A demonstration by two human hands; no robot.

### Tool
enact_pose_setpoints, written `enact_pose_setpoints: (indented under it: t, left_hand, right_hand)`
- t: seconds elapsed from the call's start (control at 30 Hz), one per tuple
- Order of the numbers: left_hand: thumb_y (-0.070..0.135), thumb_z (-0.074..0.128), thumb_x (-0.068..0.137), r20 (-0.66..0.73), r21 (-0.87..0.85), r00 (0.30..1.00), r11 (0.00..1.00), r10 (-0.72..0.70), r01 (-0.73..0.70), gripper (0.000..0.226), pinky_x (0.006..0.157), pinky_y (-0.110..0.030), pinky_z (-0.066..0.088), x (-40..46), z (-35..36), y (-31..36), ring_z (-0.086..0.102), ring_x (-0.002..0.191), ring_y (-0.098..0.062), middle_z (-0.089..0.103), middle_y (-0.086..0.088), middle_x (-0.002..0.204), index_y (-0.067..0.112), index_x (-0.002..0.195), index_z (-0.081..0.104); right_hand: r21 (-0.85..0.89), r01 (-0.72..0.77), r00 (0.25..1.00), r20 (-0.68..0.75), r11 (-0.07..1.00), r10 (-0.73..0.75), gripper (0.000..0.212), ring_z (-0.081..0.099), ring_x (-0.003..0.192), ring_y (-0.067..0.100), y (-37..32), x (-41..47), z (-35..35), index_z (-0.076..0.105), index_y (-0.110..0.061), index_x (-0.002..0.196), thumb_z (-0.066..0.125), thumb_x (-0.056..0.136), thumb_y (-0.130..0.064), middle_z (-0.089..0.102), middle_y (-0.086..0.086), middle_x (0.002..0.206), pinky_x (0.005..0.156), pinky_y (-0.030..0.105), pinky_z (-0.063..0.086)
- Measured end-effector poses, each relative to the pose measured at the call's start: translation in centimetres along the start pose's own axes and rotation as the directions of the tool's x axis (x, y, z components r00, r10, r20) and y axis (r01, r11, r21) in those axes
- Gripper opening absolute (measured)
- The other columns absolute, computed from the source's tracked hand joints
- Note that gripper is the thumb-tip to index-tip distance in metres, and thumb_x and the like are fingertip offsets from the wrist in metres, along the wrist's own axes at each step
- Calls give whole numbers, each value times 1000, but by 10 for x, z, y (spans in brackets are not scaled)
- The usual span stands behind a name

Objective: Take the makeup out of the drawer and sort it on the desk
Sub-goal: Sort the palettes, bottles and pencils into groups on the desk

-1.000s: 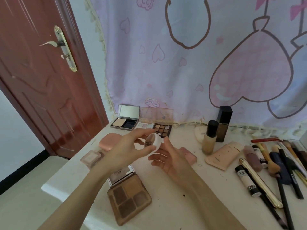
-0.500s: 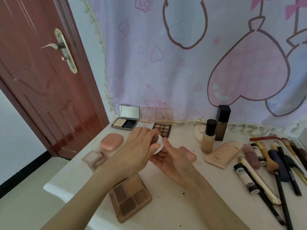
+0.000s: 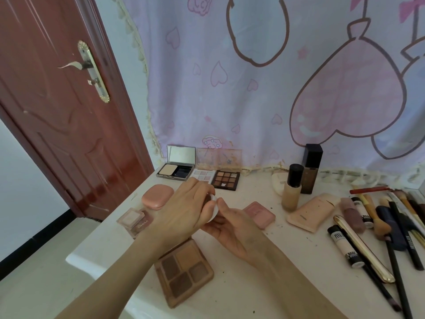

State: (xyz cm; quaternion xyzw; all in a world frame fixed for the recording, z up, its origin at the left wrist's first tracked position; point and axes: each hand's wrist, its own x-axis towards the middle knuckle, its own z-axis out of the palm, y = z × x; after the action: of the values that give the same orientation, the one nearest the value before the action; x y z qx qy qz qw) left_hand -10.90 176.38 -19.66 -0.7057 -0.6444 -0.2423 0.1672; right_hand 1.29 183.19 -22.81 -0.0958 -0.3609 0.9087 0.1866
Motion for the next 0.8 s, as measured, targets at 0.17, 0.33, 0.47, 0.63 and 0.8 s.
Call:
enact_pose_setpoints:
  t: [0.17, 0.33, 0.47, 0.63, 0.8]
  left_hand:
    - [21, 33, 91, -36, -43, 998, 998, -52, 50, 31, 73, -24, 34, 3, 3, 1, 38, 79, -10, 55, -4, 82, 3, 88, 57]
    - [28, 26, 94, 87, 80, 995, 996, -56, 49, 27, 57, -30, 42, 8, -2, 1, 51, 68, -18, 59, 0, 75, 18, 83, 48]
    - [56, 25, 89, 299, -174, 924, 938, -240, 300, 42, 78, -10, 30, 5, -16, -3, 41, 102, 9, 39, 31, 115, 43, 128, 37]
    - [32, 68, 82, 402, -405, 915, 889, -35, 212, 60, 89, -10, 37, -6, -17, -12, 42, 118, 2, 44, 25, 129, 54, 127, 34]
    - [49, 66, 74, 411, -220, 868, 893, -280, 392, 41, 69, -2, 35, 4, -23, -11, 48, 85, 4, 56, 20, 93, 46, 108, 44]
  right_hand:
    - [-83, 94, 996, 10, 992, -93, 37, 64, 98, 21, 0, 1, -2, 66, 3, 97, 50, 84, -27, 68, 15, 100, 90, 31, 52]
    - [-107, 95, 994, -45, 990, -100, 37, 64, 96, 21, 0, 2, -2, 65, 2, 100, 51, 83, -27, 68, 14, 101, 88, 29, 52]
    - [15, 39, 989, -142, 999, -37, 37, 66, 88, 21, -7, 1, -6, 65, -3, 103, 56, 79, -30, 70, 13, 96, 75, 27, 56]
    - [-49, -31, 985, -172, 998, 22, 42, 66, 70, 17, -7, -1, -7, 68, -3, 95, 59, 74, -38, 70, 11, 81, 63, 25, 54]
    - [-187, -38, 990, -142, 982, 12, 39, 60, 68, 11, -8, 0, -11, 68, -7, 97, 58, 75, -38, 67, 3, 77, 64, 24, 49]
